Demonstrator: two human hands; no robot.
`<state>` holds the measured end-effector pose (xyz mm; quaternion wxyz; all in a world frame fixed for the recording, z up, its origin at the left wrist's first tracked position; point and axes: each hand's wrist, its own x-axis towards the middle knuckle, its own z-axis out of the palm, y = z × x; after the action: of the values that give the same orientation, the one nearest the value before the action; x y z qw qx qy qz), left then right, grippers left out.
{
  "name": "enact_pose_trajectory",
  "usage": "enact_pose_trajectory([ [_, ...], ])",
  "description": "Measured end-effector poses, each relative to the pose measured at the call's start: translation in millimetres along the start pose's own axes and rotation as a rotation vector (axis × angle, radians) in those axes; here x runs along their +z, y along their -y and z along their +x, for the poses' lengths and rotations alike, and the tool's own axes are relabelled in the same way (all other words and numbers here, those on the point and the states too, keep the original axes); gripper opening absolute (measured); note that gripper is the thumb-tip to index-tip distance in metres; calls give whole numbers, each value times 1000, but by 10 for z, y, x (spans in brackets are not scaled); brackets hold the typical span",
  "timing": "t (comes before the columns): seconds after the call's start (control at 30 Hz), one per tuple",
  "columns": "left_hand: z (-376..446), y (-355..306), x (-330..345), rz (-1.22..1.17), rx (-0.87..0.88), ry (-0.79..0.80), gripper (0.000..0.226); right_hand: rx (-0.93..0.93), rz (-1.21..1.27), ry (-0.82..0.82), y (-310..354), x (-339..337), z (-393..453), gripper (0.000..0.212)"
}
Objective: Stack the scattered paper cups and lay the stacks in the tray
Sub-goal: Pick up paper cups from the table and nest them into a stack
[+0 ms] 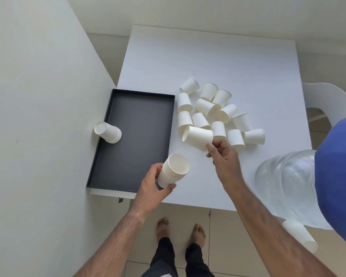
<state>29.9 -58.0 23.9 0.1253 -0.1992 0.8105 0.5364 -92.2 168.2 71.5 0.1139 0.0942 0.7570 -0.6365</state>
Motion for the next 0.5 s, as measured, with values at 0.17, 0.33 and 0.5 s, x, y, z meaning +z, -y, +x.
enact_pose_trajectory([
  [0.17,-20,-84,58,-10,26,-40,65,-96,-111,40,123,-115,-245,8],
  [0.33,-65,-172,115,7,64,-52,66,-157,-220,67,88,-213,-387,2],
  [0.5,-169,-210,173,48,112,-33,68,-251,-321,196,53,-322,-452,3],
])
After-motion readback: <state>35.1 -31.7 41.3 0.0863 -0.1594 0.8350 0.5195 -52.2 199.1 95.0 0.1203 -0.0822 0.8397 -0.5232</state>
